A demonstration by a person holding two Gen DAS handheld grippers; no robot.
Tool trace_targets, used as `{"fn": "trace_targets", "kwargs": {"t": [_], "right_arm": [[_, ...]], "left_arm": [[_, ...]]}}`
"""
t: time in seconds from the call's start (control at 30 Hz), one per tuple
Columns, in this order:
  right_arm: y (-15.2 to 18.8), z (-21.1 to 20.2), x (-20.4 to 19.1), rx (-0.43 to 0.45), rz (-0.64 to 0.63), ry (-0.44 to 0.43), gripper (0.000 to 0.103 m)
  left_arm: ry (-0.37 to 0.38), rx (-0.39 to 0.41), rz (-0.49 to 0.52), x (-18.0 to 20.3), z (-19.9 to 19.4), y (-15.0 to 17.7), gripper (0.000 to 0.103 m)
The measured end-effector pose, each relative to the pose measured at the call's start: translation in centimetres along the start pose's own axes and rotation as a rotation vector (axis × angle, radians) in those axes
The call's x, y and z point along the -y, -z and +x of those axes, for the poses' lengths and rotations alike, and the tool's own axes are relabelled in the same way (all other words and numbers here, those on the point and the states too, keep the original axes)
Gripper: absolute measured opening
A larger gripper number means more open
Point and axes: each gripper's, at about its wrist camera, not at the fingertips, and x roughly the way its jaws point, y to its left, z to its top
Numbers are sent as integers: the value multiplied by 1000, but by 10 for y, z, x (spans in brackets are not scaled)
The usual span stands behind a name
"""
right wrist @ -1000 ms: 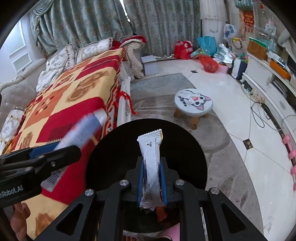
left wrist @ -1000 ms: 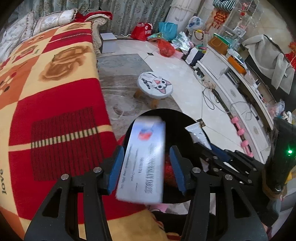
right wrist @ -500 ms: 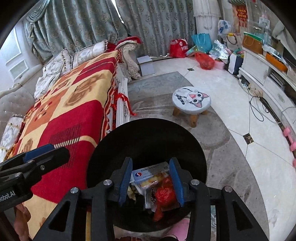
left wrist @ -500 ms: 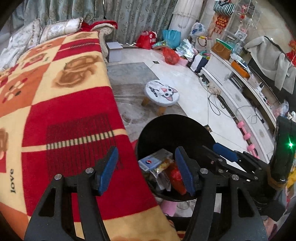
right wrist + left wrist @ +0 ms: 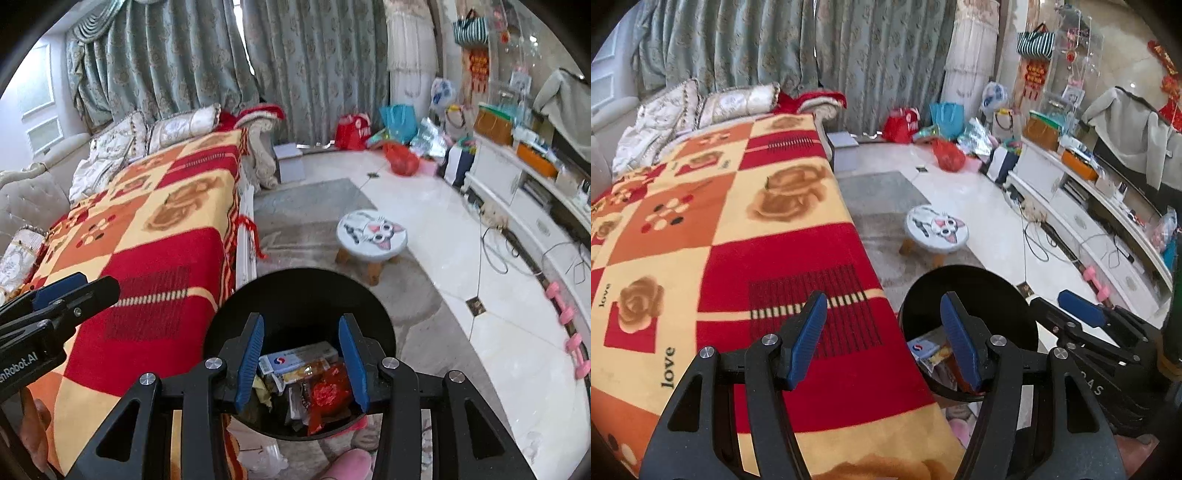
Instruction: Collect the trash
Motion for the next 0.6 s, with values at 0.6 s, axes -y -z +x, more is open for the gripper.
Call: {"fn": "trace_targets", "kwargs": {"t": [0.6], "right_arm": [[-9, -51, -26, 155, -46, 43, 72]], "left_arm": [[-26, 112, -30, -14, -38, 1, 63]]}}
